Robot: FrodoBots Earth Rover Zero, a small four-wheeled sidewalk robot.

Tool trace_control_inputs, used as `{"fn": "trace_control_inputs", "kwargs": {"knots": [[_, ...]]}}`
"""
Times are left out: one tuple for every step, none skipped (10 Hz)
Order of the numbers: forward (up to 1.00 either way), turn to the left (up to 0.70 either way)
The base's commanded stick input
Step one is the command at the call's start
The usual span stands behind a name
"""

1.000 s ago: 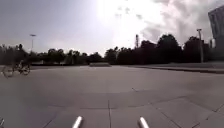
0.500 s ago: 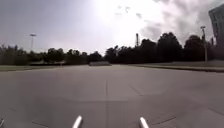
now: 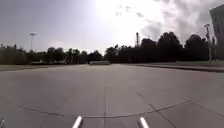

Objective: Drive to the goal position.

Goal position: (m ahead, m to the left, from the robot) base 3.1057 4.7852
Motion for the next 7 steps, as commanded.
{"fn": "trace_control_inputs", "kwargs": {"knots": [[0.99, 0.01], [0.99, 0.01], [0.99, 0.01], [0.99, 0.01], [0.99, 0.12], [0.99, 0.33], [0.99, 0.39]]}}
